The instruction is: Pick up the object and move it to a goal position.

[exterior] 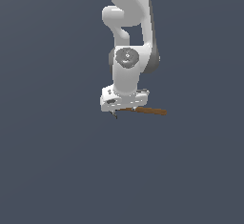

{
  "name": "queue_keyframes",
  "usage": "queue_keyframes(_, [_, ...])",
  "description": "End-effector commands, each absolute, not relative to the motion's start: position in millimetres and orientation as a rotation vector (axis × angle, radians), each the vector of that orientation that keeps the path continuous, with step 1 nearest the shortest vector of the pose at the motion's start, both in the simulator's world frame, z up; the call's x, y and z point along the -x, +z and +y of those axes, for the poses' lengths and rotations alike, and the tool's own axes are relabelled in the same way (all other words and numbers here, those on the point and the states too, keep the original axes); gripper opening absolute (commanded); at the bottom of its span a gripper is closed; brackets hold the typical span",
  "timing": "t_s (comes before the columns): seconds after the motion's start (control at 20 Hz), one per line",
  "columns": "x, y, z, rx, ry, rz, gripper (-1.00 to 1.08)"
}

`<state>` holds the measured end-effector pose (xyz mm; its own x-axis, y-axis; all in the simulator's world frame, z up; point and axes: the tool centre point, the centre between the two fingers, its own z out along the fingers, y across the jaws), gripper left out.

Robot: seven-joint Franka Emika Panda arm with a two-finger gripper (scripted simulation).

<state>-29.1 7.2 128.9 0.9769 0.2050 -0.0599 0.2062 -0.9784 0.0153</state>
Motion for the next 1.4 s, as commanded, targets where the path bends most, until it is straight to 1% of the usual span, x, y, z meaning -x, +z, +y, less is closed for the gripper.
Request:
queue_keyframes(0.0, [32.5, 123.8, 11.6, -3.089, -0.087, 0.436, 1.0])
queue_keyframes(1.35, [79.9, 74.2, 68.5, -2.647, -0.02, 1.685, 1.0])
